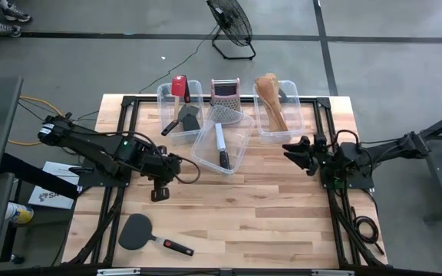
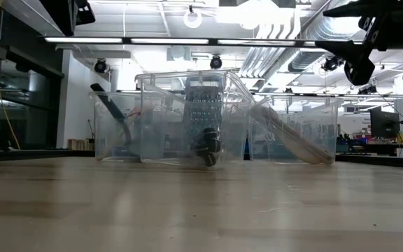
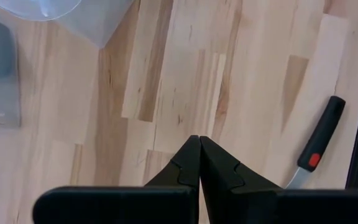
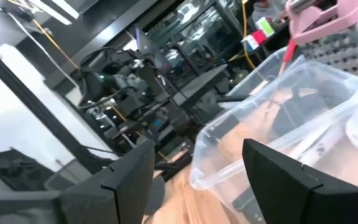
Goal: Pick & Place Kitchen Items
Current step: Put the black spatula into the left transparent bin
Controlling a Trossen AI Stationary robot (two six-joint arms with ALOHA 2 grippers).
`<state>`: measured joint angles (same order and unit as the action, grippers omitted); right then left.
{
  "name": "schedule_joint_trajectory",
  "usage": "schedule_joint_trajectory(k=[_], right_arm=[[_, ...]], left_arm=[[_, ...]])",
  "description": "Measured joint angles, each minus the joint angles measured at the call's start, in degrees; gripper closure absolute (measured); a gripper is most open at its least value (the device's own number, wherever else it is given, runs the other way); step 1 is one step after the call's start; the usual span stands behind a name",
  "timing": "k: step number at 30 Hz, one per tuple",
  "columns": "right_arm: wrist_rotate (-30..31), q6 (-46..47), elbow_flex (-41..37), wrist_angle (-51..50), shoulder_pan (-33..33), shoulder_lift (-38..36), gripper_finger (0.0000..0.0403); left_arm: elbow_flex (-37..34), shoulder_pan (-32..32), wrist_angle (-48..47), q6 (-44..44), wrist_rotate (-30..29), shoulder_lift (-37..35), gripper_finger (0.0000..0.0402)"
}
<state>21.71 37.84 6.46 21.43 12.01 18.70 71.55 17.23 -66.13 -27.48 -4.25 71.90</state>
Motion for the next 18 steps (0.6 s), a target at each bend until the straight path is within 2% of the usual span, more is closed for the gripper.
schedule_joint_trajectory(k=[12, 14, 18], right_arm=[[0.32, -6.92, -0.02, -1.08, 0.04, 0.11, 0.0166], [-0.48, -7.01, -1.12, 1.61, 0.04, 0.09, 0.0166], [-5.9, -7.04, -5.35, 11.0, 0.02, 0.54, 0.0166]], left_arm=[[0.0, 0.02, 1.66, -0.17, 0.29, -0.02, 0.0401], [0.0, 0.01, 2.93, -0.16, 0.46, -0.02, 0.0401], [0.0, 0.02, 4.49, 0.01, 0.46, -0.02, 0.0401]])
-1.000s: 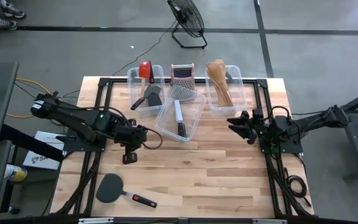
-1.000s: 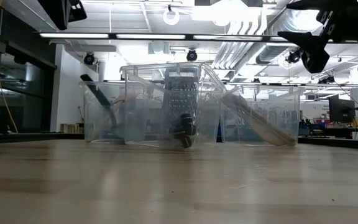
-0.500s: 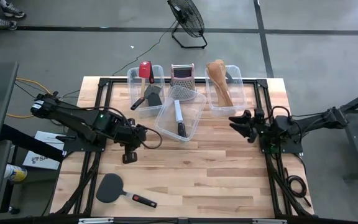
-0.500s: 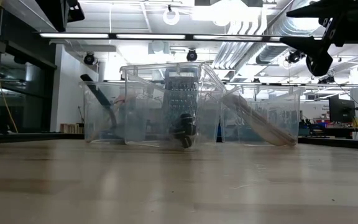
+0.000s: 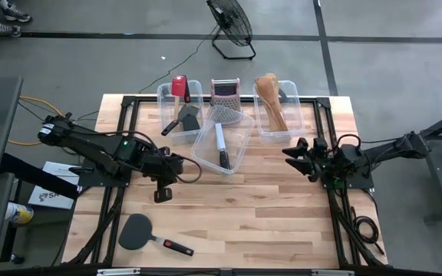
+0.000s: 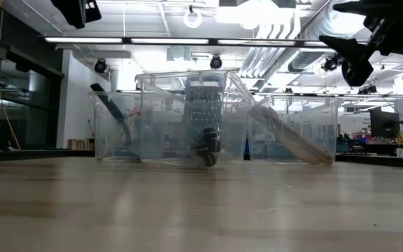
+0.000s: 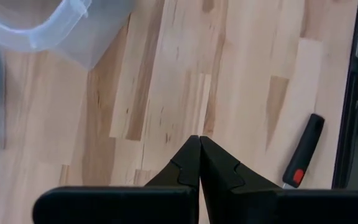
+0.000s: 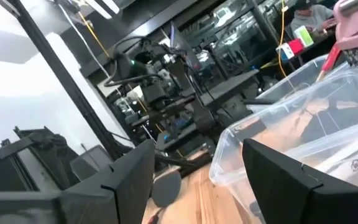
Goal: Pick & Place Kitchen Items
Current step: Put the black spatula into the left transparent bin
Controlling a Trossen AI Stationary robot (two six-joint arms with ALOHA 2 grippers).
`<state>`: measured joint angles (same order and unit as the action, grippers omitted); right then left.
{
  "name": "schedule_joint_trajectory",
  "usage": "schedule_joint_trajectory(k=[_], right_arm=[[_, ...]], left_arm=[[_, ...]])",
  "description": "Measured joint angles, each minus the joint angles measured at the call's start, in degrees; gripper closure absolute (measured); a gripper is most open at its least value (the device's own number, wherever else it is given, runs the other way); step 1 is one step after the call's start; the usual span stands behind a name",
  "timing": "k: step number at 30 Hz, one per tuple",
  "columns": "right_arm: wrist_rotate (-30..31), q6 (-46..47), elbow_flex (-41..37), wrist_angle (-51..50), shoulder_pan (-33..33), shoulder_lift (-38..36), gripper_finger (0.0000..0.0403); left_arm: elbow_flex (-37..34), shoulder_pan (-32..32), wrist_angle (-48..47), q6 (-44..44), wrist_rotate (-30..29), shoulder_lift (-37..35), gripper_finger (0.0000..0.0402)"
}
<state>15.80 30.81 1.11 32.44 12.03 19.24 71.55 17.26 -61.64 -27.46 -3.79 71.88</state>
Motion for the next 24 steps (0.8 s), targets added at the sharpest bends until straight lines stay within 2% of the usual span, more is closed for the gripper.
schedule_joint_trajectory(k=[5, 9, 13, 20, 24], right_arm=[[-0.86, -0.77, -0.6, 0.34, -0.02, -0.18, 0.0166], [-2.23, -0.15, -0.6, -4.9, -0.02, -1.41, 0.0166], [-2.31, 0.74, -0.62, -12.22, -0.02, -5.75, 0.0166], [0.8, 1.03, -0.64, -23.05, -0.02, -14.55, 0.0166], [3.55, 2.41, -0.64, -27.66, -0.02, -15.55, 0.0166]], left_arm=[[0.0, -0.01, 0.61, 0.0, -0.04, 0.0, 0.0401], [0.0, 0.0, 0.61, 0.47, -0.76, 0.0, 0.0401], [-2.77, 0.0, 2.29, 0.17, -0.24, -0.06, 0.0401], [-8.77, 2.52, 7.87, 0.71, 7.78, -0.01, 0.0401], [-10.75, 6.77, 9.95, 2.97, 11.53, -0.04, 0.0401]])
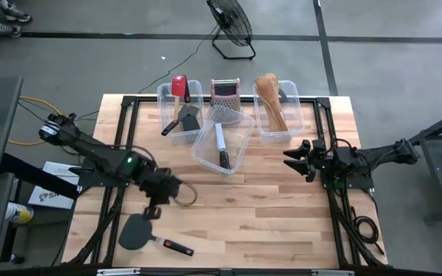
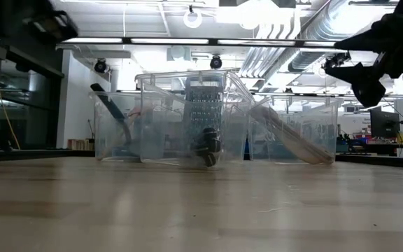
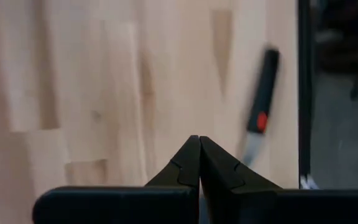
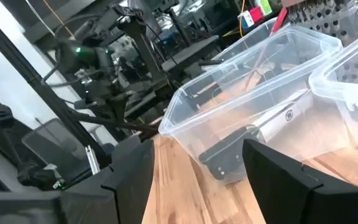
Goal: Pick & Place Kitchen Items
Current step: Put the black spatula into the left transparent bin
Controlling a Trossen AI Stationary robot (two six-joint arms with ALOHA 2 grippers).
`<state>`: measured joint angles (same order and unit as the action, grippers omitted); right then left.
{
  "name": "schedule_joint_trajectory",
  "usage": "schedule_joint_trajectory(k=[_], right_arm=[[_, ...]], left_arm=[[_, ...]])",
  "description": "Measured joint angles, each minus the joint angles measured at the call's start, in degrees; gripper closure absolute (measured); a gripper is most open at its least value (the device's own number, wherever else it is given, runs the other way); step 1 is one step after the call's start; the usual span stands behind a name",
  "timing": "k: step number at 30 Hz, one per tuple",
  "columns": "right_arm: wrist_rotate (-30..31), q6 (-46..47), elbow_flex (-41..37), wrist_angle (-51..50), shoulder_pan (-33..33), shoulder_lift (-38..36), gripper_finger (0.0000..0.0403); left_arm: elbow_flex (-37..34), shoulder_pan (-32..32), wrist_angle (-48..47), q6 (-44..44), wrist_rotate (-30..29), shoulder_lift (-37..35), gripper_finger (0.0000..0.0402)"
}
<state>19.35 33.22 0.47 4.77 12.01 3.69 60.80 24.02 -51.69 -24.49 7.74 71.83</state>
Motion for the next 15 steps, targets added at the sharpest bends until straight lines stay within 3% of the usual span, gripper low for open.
schedule_joint_trajectory(k=[8, 15], right_arm=[[-0.15, -3.92, -0.02, -0.51, 0.0, 0.76, 0.0166], [-0.11, -6.47, -0.04, -0.52, 0.0, 0.74, 0.0166]], left_arm=[[-3.97, 8.8, 1.03, -0.21, -0.55, 0.02, 0.0401], [-7.65, 13.21, 8.88, -3.55, -2.42, 0.75, 0.0385]])
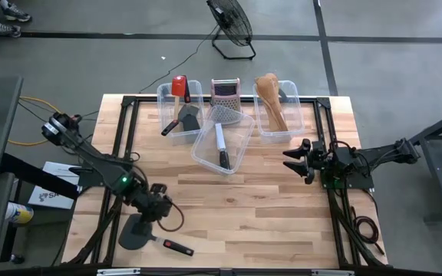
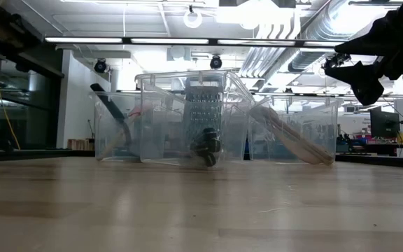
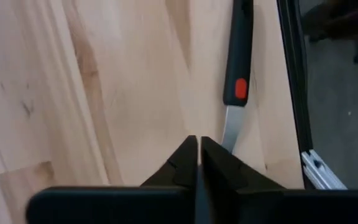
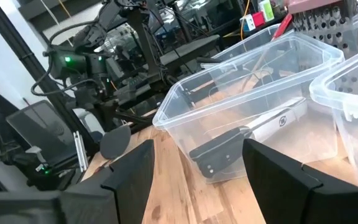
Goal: Pick & Place Kitchen Items
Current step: Put the black spatula into the left transparent bin
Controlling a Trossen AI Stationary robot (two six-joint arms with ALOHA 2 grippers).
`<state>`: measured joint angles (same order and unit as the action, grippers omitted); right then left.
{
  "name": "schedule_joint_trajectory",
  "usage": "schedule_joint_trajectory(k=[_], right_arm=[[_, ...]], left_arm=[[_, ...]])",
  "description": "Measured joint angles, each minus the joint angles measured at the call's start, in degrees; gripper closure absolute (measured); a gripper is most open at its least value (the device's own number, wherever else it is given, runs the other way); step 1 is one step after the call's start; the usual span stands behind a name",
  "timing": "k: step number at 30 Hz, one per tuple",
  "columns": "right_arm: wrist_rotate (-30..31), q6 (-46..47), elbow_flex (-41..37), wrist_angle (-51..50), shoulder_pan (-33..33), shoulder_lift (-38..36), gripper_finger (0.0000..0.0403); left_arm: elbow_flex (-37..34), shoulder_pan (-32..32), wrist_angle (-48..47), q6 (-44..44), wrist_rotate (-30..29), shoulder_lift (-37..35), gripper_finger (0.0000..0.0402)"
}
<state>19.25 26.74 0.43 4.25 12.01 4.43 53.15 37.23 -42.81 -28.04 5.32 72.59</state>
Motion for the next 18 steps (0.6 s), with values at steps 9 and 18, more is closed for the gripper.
schedule_joint_trajectory(k=[9, 18], right_arm=[[0.04, -0.02, -0.02, 0.02, 0.0, 0.02, 0.0166], [0.13, -0.02, -0.07, 0.11, 0.0, 0.02, 0.0166]], left_arm=[[-0.42, 5.49, 3.64, -4.09, 1.4, 6.08, 0.0263], [-0.42, 9.82, 10.37, -8.37, 0.16, 13.6, 0.0187]])
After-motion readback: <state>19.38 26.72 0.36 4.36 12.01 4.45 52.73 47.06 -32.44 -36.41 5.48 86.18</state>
